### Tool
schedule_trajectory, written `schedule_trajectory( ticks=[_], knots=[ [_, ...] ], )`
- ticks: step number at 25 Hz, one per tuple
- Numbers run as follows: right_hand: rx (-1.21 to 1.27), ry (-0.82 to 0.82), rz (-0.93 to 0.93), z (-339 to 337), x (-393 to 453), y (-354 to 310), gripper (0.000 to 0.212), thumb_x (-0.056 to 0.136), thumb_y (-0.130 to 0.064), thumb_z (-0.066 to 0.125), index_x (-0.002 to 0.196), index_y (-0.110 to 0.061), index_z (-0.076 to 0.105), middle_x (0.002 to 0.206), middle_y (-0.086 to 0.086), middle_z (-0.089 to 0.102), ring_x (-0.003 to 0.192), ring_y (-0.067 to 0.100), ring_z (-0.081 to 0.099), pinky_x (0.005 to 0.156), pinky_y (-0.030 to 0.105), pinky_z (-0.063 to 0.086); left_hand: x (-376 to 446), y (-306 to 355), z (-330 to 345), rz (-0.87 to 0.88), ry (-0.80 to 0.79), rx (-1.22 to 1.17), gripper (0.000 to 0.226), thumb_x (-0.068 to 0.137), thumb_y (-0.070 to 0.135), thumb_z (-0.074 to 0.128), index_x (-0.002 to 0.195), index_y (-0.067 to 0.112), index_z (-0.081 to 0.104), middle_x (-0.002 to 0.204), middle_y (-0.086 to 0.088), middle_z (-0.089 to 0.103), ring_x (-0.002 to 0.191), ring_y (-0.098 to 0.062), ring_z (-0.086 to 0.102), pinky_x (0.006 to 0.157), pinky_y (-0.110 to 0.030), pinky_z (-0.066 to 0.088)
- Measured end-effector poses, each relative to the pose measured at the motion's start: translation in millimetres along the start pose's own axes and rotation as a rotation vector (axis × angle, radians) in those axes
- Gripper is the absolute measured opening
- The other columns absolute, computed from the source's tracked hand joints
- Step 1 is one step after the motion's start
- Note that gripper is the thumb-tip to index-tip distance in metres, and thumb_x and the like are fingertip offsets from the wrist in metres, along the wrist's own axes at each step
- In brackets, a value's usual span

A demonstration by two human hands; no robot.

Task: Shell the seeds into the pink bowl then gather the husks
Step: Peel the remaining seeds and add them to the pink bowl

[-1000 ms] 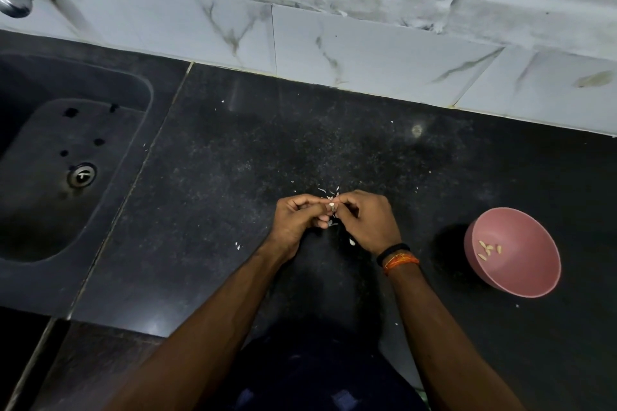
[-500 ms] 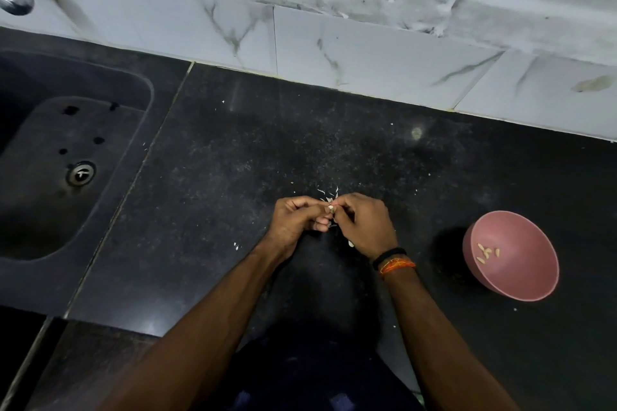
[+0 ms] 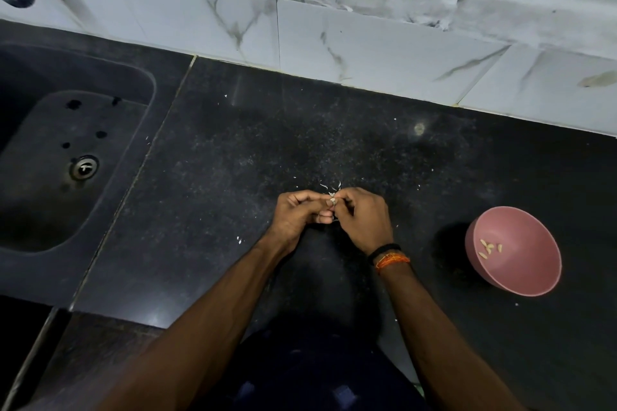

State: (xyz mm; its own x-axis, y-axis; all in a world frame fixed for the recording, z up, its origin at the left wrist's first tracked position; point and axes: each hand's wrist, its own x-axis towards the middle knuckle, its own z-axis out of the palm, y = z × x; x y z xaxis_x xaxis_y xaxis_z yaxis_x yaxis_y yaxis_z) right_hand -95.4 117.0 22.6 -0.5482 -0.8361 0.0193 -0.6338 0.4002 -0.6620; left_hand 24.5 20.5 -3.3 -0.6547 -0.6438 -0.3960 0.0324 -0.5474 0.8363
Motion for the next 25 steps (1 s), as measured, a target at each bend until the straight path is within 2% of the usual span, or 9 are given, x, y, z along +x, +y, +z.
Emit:
schedule_trajectory(
  ticks=[12, 18, 20, 25],
  knots=[
    [0.170, -0.037, 0.207, 3.1, -1.0, 0.1, 0.013, 0.094, -0.011, 0.065, 0.097, -0.011, 0.077, 0.092, 0.000, 0.076, 0.085, 0.012, 0.070, 0.081, 0.029, 0.057, -0.8, -5.1, 1.0, 0.056, 0.007, 0.046, 0.008, 0.084, -0.006, 0.071, 0.091, -0.004, 0.074, 0.078, -0.017, 0.074, 0.066, -0.019, 0.071, 0.064, -0.027, 0.061],
    [0.311, -0.057, 0.332, 1.9, -2.0, -0.8, 0.014, 0.095, -0.012, 0.064, 0.093, -0.016, 0.077, 0.083, -0.007, 0.074, 0.079, 0.007, 0.070, 0.078, 0.027, 0.059, -0.1, -8.3, -0.7, 0.082, -0.003, 0.072, 0.009, 0.084, -0.004, 0.073, 0.093, -0.004, 0.074, 0.082, -0.019, 0.075, 0.069, -0.020, 0.072, 0.066, -0.029, 0.061],
    [0.372, -0.043, 0.358, 3.1, -3.0, 0.1, 0.014, 0.094, -0.012, 0.064, 0.091, -0.019, 0.076, 0.080, -0.006, 0.074, 0.073, 0.004, 0.069, 0.074, 0.027, 0.059, -0.4, -8.8, -0.7, 0.090, -0.007, 0.075, 0.010, 0.085, -0.004, 0.072, 0.094, -0.004, 0.074, 0.083, -0.020, 0.075, 0.070, -0.021, 0.072, 0.066, -0.029, 0.061],
    [0.448, -0.050, 0.371, 2.4, -2.5, 0.5, 0.014, 0.096, -0.010, 0.063, 0.096, -0.014, 0.076, 0.083, -0.001, 0.076, 0.069, 0.002, 0.070, 0.067, 0.021, 0.055, -1.2, -6.2, -1.0, 0.090, -0.018, 0.025, 0.011, 0.086, -0.004, 0.070, 0.092, 0.002, 0.076, 0.085, -0.019, 0.075, 0.071, -0.021, 0.073, 0.065, -0.027, 0.060]
  ],
)
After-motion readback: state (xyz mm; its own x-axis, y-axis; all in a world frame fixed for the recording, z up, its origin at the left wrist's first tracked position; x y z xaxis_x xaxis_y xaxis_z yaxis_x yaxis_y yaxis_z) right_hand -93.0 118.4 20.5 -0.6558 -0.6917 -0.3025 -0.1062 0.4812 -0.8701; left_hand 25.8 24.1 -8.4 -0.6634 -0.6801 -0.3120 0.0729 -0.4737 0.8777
